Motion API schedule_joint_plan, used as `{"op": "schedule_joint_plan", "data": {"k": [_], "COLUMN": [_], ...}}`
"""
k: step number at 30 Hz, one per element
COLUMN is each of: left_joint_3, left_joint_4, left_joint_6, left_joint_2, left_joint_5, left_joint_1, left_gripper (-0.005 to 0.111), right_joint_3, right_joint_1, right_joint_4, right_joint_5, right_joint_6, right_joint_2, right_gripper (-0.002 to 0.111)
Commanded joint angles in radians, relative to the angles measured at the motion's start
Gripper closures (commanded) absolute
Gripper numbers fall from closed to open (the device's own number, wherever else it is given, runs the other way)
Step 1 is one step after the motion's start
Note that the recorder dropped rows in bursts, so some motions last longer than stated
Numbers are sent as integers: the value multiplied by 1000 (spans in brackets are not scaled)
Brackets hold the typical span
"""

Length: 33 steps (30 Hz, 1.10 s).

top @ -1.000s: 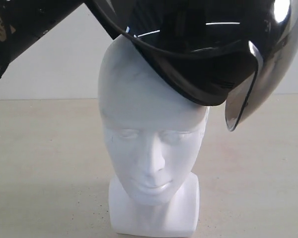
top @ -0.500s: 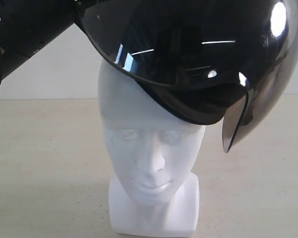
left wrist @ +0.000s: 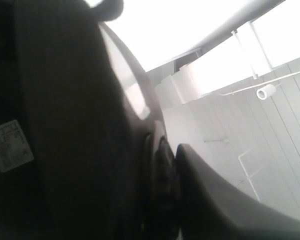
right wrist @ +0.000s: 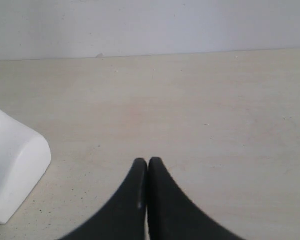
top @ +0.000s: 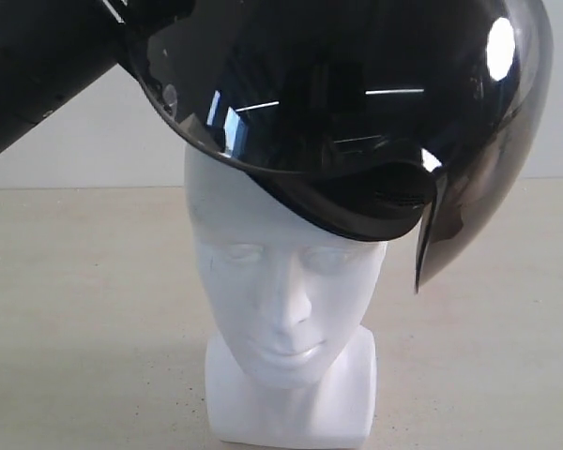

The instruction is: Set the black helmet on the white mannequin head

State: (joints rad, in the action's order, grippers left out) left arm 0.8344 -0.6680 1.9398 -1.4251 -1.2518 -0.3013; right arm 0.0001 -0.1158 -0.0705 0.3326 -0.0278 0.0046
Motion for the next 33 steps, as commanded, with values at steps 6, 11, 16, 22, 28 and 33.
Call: {"op": "schedule_joint_plan", "data": {"k": [6, 11, 16, 22, 28, 33], "left_joint_3": [-3, -3, -3, -3, -3, -3], "left_joint_4": [0, -14, -52, -63, -87, -100], "left_joint_6": [-71, -63, -63, -63, -63, -63], "left_joint_2": [16, 16, 16, 12, 6, 6], "left_joint_5": [31, 31, 31, 45, 81, 101], "left_joint_1": [56, 85, 87, 87, 87, 94], "left_gripper": [102, 102, 102, 102, 102, 102], "right_joint_3": [0, 0, 0, 0, 0, 0], "right_joint_1": [7, 7, 7, 7, 7, 7], "right_joint_4": [-3, -3, -3, -3, -3, -3], "right_joint_5": [-9, -9, -9, -10, -10, -10], "right_joint_6": [5, 5, 5, 5, 5, 5], "right_joint_2": [-5, -5, -5, -5, -5, -5], "right_gripper": [109, 109, 109, 109, 109, 109]}}
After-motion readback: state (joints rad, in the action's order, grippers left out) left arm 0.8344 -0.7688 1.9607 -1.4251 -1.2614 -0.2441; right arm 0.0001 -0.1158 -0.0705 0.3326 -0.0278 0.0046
